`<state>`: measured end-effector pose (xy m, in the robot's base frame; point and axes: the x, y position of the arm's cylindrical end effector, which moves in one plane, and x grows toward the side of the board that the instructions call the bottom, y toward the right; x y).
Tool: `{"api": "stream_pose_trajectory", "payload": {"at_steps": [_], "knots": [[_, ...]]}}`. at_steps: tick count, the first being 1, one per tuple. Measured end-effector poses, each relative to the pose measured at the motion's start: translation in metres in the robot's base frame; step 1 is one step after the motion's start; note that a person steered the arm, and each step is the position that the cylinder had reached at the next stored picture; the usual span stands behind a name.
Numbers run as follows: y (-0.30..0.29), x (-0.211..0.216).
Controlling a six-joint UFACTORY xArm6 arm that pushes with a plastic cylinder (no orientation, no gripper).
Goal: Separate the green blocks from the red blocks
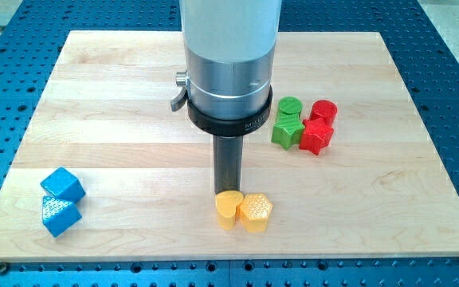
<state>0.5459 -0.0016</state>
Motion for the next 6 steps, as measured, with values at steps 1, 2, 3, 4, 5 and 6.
{"api": "stream_pose_trajectory", "payload": {"at_steps": [1, 2, 3, 4, 5, 6], "knots": [[0.0, 0.011], [0.004, 0.002], [0.037, -0.035], [0.069, -0.019], [0.071, -0.016], [0.072, -0.042]]}}
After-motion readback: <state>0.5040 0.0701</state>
